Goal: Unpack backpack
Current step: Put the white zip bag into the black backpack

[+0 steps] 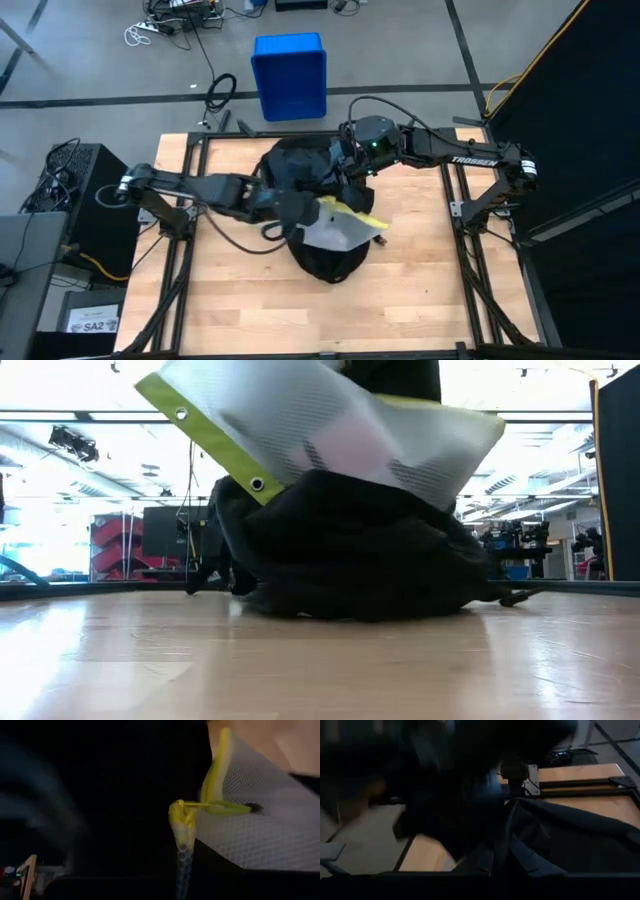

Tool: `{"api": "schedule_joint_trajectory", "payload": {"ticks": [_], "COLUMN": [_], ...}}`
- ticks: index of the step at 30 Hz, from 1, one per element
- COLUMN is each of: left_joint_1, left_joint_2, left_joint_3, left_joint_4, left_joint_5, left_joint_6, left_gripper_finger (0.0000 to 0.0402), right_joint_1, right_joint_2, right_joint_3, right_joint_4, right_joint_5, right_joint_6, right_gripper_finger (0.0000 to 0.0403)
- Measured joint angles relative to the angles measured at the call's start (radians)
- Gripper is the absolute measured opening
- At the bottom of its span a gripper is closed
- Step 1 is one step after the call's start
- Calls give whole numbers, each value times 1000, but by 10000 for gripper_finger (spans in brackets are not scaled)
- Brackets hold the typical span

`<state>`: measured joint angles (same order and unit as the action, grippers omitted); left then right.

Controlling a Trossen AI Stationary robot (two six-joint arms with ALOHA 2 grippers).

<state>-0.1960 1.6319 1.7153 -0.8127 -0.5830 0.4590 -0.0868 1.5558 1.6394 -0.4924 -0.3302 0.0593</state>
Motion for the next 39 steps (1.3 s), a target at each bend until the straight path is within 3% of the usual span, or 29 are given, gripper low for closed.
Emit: {"api": "schedule_joint_trajectory", "payload": {"ticks": [7,13,18,23,31,39], "left_joint_1": [67,82,82,88,93,85], "left_joint_2": [83,91,88,78,74,71], "left_joint_3": [0,-6,-6,6,86,341], "left_joint_4": [5,-15,-19,-13,-14,-173], "left_joint_5": [33,99,-7,-84,-200,-239], "left_joint_6": [-37,-46,-28,-6,41,6], "left_gripper_finger": [8,79,151,195,210,209], "right_joint_1": [1,-19,-25,-49,-79,-93], "right_joint_2": [1,1,3,3,-7,-7], "right_joint_3": [0,4,4,4,1,1], "right_joint_4": [-126,-365,-417,-423,-402,-429], "right_joint_5": [86,142,169,197,190,198], "right_joint_6": [-25,-65,-79,-86,-106,-107], "right_gripper_finger": [0,0,0,0,0,0]}}
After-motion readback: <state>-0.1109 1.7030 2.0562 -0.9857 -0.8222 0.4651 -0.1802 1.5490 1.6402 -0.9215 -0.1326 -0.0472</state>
